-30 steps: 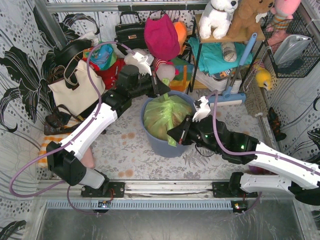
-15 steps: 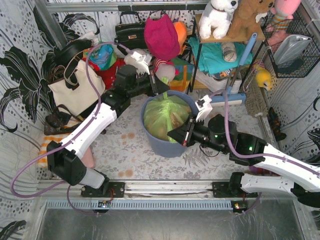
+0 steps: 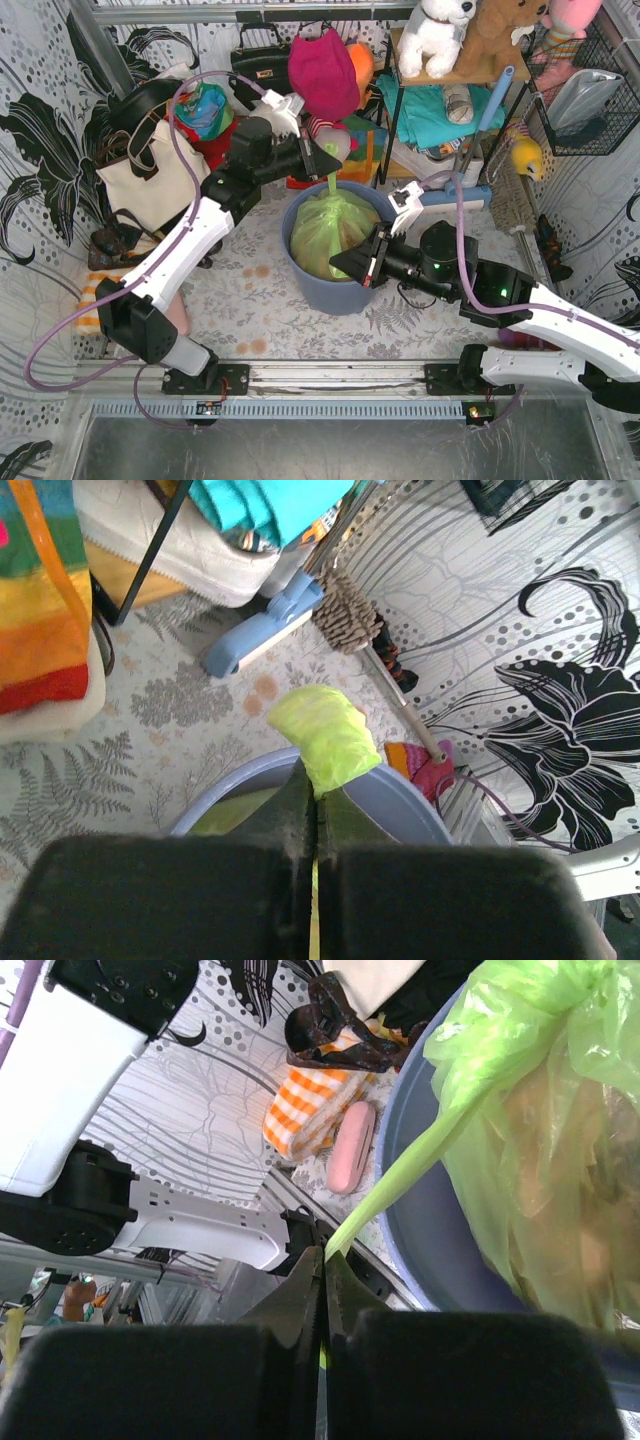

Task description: Tie the trash bag

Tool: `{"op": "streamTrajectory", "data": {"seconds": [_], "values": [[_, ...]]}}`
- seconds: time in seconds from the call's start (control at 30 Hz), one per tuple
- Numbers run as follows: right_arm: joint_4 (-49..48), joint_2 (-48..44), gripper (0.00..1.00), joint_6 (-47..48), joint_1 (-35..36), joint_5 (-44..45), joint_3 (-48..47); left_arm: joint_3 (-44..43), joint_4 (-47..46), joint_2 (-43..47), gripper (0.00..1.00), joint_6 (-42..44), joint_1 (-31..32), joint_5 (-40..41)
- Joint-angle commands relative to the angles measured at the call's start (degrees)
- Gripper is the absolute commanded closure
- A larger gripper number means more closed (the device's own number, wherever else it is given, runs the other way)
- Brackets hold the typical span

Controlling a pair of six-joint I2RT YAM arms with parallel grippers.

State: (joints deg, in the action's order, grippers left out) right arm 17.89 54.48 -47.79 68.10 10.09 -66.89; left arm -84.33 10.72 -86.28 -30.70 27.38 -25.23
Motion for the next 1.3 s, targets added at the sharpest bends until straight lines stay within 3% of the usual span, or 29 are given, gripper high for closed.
{"op": "streamTrajectory", "data": {"seconds": [0.0,0.3,0.67,1.0,1.27], "values": [[-1.98,-0.24,1.00,0.91,0.12,-3.27,0.13,-1.11,-1.61,0.45,1.00,1.98,-0.63,0.64],[-5.00,-3.83,1.00,-5.31,0.13,-4.46,10.95,8.36,-5.79,2.00,1.00,0.56,-0.65,1.13],[1.62,-1.09,1.00,-0.37,0.11,-7.74,0.41,-3.47,0.22,0.32,1.00,4.29,-0.66,3.75],[4.32,-3.22,1.00,-4.00,0.14,-8.46,6.06,4.74,-4.82,1.36,1.00,1.82,-0.66,3.00],[6.30,-1.08,1.00,-1.74,0.11,-8.69,0.48,0.35,-4.14,1.58,1.00,2.37,-0.66,3.73]]}}
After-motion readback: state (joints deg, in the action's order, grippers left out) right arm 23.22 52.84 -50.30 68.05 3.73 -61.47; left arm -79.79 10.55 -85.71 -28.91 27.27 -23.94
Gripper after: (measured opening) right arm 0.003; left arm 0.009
